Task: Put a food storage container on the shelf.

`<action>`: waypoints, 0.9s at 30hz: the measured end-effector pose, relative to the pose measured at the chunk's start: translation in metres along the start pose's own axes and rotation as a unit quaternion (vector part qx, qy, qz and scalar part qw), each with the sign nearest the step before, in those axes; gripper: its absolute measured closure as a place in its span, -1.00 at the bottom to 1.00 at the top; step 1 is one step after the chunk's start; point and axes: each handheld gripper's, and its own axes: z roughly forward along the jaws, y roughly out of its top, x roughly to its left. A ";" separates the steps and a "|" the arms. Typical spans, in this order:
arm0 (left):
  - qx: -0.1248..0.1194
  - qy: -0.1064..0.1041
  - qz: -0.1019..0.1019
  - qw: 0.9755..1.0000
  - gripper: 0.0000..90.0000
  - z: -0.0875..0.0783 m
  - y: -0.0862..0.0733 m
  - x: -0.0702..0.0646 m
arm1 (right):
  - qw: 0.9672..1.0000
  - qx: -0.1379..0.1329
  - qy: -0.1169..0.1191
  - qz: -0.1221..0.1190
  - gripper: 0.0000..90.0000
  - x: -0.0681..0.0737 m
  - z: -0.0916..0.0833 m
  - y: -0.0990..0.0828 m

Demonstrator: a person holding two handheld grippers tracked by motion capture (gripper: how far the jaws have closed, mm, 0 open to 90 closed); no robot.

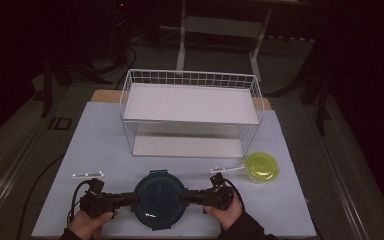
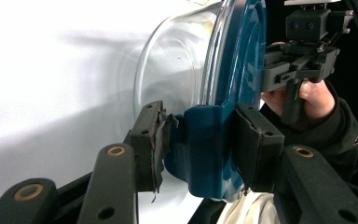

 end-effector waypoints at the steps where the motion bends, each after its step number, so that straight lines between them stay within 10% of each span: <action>1: 0.000 0.000 0.000 1.000 0.24 0.000 0.000 0.000 | 1.000 0.000 0.000 0.000 0.26 0.000 0.000 0.000; 27: -0.034 -0.012 0.025 0.999 0.25 0.003 0.048 -0.035 | 0.999 -0.035 -0.003 -0.012 0.26 0.015 -0.041 0.040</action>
